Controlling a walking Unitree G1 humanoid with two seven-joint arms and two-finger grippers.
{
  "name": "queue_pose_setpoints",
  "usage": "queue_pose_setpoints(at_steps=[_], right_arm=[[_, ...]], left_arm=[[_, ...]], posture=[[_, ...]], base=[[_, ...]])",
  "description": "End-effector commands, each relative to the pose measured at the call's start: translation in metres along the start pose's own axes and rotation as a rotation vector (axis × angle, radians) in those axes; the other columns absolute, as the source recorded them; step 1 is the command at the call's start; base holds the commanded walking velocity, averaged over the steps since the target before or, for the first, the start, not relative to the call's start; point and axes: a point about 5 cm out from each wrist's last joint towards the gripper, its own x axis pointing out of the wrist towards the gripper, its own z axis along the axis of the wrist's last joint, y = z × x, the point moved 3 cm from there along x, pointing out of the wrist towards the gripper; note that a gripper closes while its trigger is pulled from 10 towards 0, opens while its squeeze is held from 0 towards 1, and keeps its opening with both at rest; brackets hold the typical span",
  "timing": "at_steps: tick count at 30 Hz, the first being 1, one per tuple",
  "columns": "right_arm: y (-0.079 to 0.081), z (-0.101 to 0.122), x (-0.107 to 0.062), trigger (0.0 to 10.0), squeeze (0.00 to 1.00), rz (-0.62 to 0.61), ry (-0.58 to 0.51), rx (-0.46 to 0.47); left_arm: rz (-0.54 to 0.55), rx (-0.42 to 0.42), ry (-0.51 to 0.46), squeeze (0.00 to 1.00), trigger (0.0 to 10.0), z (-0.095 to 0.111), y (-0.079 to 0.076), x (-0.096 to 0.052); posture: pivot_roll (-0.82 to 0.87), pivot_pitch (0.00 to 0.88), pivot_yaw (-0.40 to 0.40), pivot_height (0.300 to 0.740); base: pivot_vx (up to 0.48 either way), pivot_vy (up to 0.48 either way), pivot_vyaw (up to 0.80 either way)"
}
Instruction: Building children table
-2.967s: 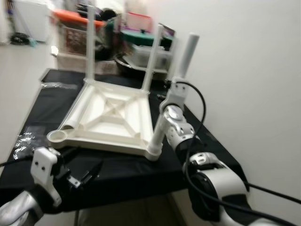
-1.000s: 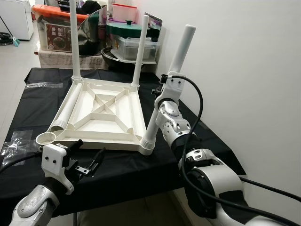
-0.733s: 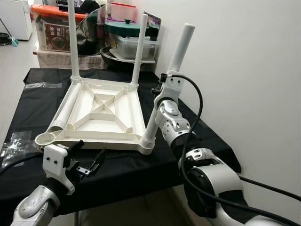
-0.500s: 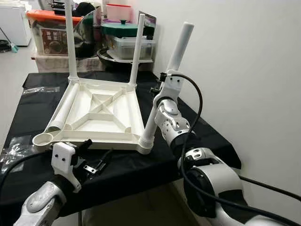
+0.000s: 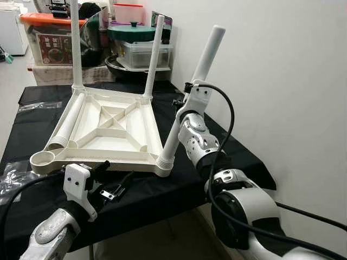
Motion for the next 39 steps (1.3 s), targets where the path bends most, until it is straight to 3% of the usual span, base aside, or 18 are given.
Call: queue_pose_setpoints(at_steps=[1,39], right_arm=[[-0.033,-0.084,-0.011,10.0,0.00,-0.092,0.325,0.007],[-0.009,-0.063,-0.007,10.0,0.00,0.039,0.259,-0.057]], left_arm=[[0.005,0.002,0.005,0.00,10.0,-0.004,-0.001,0.000],[0.015,-0.003,-0.005,0.00,10.0,-0.006,-0.004,0.001]], posture=[[0.07,0.000,-0.116,0.740],[0.09,0.000,-0.147,0.740]], base=[[0.000,0.000,0.00],[0.000,0.000,0.00]])
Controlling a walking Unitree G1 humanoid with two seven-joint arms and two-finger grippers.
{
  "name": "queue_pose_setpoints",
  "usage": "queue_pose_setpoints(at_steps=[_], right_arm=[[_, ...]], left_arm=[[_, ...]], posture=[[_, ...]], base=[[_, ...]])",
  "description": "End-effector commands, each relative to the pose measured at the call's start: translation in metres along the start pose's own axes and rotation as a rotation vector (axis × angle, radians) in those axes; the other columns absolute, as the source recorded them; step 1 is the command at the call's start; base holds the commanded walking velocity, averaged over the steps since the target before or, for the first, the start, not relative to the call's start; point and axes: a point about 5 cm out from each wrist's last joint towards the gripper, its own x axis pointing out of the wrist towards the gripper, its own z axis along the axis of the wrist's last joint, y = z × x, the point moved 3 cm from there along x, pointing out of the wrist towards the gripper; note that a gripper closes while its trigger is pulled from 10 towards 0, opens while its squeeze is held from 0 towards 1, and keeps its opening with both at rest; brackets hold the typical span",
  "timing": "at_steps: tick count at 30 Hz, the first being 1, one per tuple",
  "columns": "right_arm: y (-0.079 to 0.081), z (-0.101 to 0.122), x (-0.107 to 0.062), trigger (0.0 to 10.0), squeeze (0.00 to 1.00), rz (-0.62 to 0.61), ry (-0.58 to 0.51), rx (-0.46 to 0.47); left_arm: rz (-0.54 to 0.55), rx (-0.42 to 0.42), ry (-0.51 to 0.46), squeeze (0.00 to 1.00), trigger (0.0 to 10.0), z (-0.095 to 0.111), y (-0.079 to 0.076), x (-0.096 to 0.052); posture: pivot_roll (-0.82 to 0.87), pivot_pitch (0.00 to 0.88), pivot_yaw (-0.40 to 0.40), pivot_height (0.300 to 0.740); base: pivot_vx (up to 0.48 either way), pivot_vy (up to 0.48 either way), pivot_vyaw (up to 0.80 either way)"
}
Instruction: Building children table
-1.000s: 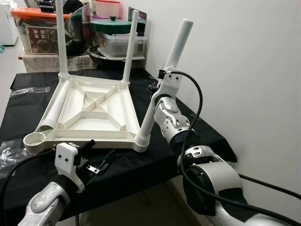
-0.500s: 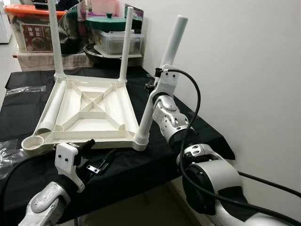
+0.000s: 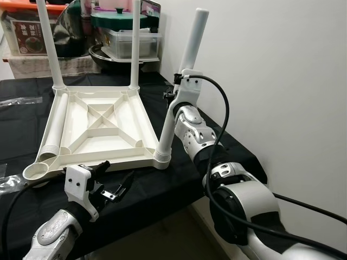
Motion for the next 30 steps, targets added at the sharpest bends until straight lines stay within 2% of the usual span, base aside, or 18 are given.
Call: queue_pose_setpoints(at_steps=[1,2,3,4,5,10,17,26,27,28,30], right_arm=[[-0.025,-0.080,-0.013,10.0,0.00,-0.087,0.298,0.044],[-0.025,-0.080,-0.013,10.0,0.00,-0.087,0.298,0.044],[-0.025,-0.080,-0.013,10.0,0.37,-0.084,0.296,0.043],[-0.025,-0.080,-0.013,10.0,0.37,-0.084,0.296,0.043],[-0.025,-0.079,-0.012,10.0,1.00,-0.081,0.294,0.042],[-0.022,-0.073,-0.011,10.0,1.00,-0.064,0.269,0.052],[-0.015,-0.041,-0.004,10.0,1.00,0.006,0.160,0.068],[-0.013,-0.020,-0.001,10.0,1.00,0.080,0.090,0.072],[-0.012,-0.014,-0.001,10.0,1.00,0.109,0.071,0.078],[-0.009,-0.004,0.001,10.0,1.00,0.194,0.042,0.089],[-0.008,-0.001,0.001,10.0,1.00,0.219,0.033,0.090]], left_arm=[[-0.002,-0.007,0.000,0.00,10.0,-0.003,-0.003,0.001],[-0.002,-0.007,0.000,0.00,10.0,-0.003,-0.003,0.001],[-0.002,-0.007,-0.001,0.00,10.0,-0.003,-0.003,0.001],[-0.002,-0.007,-0.001,0.00,10.0,-0.003,-0.003,0.001],[-0.003,-0.008,-0.001,0.00,10.0,-0.003,-0.003,0.000],[-0.004,-0.010,-0.001,0.00,10.0,-0.004,-0.004,0.000],[-0.006,-0.012,0.000,0.00,10.0,-0.004,-0.004,0.000],[-0.012,-0.013,0.000,0.00,10.0,-0.004,-0.004,0.000],[-0.014,-0.013,0.000,0.00,10.0,-0.004,-0.004,0.000],[-0.015,-0.011,0.000,0.00,10.0,-0.004,-0.003,0.000],[-0.016,-0.010,0.001,0.00,10.0,-0.004,-0.003,0.000]], posture=[[0.09,0.000,-0.148,0.740],[0.09,0.000,-0.148,0.740],[0.09,0.000,-0.149,0.740],[0.09,0.000,-0.149,0.740],[0.09,0.000,-0.150,0.740],[0.09,0.000,-0.150,0.740],[0.08,0.000,-0.147,0.740],[0.08,0.000,-0.144,0.740],[0.08,0.000,-0.144,0.740],[0.08,0.000,-0.146,0.740],[0.08,0.000,-0.146,0.740]], base=[[0.000,0.000,0.00],[0.000,0.000,0.00],[0.000,0.000,0.00],[0.000,0.000,0.00],[0.000,0.000,0.00],[0.000,0.000,0.00],[0.000,0.000,0.00],[0.000,0.000,0.00],[0.000,0.000,0.00],[0.000,0.000,0.00],[0.000,0.000,0.00]])
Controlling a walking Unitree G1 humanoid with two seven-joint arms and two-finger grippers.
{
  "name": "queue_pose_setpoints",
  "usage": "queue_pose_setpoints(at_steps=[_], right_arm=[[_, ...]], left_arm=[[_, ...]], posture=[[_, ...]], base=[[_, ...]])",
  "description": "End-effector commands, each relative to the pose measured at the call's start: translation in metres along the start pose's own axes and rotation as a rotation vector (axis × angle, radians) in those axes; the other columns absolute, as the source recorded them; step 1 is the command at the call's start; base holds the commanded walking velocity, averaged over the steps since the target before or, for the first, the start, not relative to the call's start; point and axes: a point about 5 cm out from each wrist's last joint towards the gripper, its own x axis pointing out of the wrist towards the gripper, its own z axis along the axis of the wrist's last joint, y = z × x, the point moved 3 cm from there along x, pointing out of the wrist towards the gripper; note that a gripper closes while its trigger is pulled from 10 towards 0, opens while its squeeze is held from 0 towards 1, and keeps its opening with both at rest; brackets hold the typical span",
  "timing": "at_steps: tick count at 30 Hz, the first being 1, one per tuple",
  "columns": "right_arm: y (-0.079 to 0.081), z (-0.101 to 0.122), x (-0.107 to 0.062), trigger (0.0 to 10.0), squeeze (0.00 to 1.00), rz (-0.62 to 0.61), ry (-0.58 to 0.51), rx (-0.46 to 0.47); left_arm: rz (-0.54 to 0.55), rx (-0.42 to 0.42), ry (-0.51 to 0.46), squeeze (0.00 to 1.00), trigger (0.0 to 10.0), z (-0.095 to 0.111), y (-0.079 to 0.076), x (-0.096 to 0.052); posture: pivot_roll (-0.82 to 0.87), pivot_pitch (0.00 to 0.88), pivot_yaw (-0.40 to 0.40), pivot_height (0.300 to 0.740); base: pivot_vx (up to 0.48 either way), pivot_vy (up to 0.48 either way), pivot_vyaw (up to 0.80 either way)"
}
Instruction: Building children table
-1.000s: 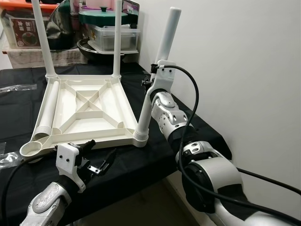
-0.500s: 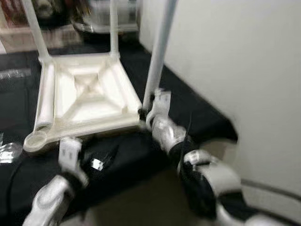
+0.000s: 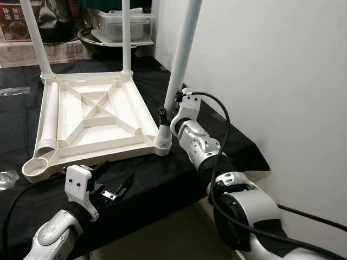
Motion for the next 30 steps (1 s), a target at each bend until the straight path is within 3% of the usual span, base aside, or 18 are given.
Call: queue_pose_setpoints(at_steps=[1,2,3,4,12,21,30], right_arm=[[0.003,0.010,0.001,10.0,1.00,0.038,-0.036,0.007],[0.006,0.016,0.001,10.0,0.45,0.102,-0.046,-0.003],[0.006,0.016,0.001,10.0,0.45,0.102,-0.046,-0.003],[0.007,0.021,0.000,10.0,0.00,0.153,-0.058,-0.023],[0.010,0.041,-0.006,10.0,0.00,0.395,-0.094,-0.127],[0.003,0.043,-0.009,10.0,0.00,0.453,-0.094,-0.199],[-0.011,0.031,-0.010,10.0,0.00,0.412,-0.055,-0.234]], left_arm=[[-0.008,-0.014,0.006,0.00,10.0,-0.004,-0.002,0.000],[-0.008,-0.012,0.006,0.00,10.0,-0.003,-0.002,0.000],[-0.008,-0.012,0.006,0.00,10.0,-0.003,-0.002,0.000],[-0.008,-0.011,0.006,0.00,10.0,-0.003,-0.002,0.000],[-0.010,-0.008,0.006,0.00,10.0,-0.003,-0.002,0.000],[-0.007,-0.007,0.007,0.00,10.0,-0.004,-0.002,-0.001],[-0.007,-0.006,0.011,0.00,10.0,-0.004,-0.002,-0.002]], posture=[[0.08,0.000,-0.146,0.740],[0.09,0.000,-0.149,0.740],[0.09,0.000,-0.149,0.740],[0.09,0.000,-0.152,0.740],[0.11,0.000,-0.166,0.740],[0.12,0.000,-0.174,0.740],[0.13,0.000,-0.179,0.740]], base=[[0.000,0.000,0.00],[0.000,0.000,0.00],[0.000,0.000,0.00],[0.000,0.000,0.00],[0.000,0.000,0.00],[0.000,0.000,0.00],[0.000,0.000,0.00]])
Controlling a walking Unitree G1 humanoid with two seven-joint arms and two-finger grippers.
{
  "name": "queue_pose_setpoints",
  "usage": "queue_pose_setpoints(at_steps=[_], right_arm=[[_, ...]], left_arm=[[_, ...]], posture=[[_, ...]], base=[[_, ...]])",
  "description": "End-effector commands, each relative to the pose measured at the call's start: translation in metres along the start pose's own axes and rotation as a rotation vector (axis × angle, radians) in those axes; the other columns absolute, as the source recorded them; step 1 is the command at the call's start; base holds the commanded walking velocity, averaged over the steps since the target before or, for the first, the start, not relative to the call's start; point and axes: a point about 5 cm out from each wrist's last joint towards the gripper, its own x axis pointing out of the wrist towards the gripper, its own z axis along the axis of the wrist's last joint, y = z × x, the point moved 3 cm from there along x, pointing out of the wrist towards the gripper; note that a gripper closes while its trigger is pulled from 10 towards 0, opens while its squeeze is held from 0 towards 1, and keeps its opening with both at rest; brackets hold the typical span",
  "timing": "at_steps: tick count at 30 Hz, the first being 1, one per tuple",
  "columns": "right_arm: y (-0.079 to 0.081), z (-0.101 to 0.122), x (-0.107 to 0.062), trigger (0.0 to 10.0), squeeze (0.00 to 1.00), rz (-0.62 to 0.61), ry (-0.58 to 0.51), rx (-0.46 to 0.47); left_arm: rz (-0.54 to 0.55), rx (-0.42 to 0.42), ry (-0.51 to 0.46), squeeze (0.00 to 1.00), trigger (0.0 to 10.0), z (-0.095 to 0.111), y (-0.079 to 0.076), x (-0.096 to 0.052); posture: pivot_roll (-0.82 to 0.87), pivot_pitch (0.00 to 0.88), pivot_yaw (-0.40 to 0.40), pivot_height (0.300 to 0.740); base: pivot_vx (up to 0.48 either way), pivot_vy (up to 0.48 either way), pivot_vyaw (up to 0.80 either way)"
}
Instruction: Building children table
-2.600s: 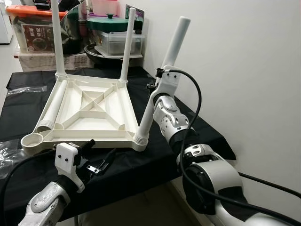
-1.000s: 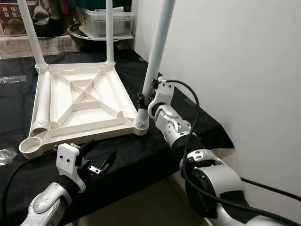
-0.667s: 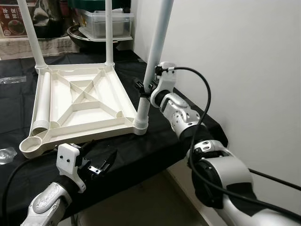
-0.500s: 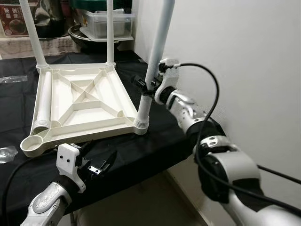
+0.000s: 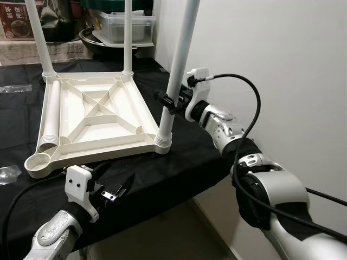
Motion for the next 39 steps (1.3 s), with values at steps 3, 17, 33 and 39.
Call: queue_pose_setpoints(at_steps=[3,17,33,39], right_arm=[[-0.010,-0.006,-0.004,10.0,0.00,-0.068,0.030,-0.029],[-0.024,-0.010,-0.015,10.0,0.00,-0.125,-0.038,0.106],[-0.021,-0.034,-0.062,10.0,0.00,-0.119,-0.057,0.048],[-0.009,-0.047,-0.089,10.0,0.00,-0.205,-0.041,-0.014]], left_arm=[[-0.007,-0.006,0.010,0.00,10.0,-0.004,-0.002,-0.002],[-0.021,-0.016,0.019,0.00,10.0,-0.005,-0.004,-0.004],[0.020,-0.026,0.022,0.00,10.0,-0.008,-0.003,-0.009],[0.107,-0.030,0.002,0.00,10.0,-0.006,0.002,-0.015]], posture=[[0.13,0.000,-0.179,0.740],[0.10,0.000,-0.157,0.740],[0.05,0.000,-0.139,0.740],[0.03,0.000,-0.125,0.740]], base=[[0.000,0.000,0.00],[0.000,0.000,0.00],[0.000,0.000,0.00],[0.000,0.000,0.00]])
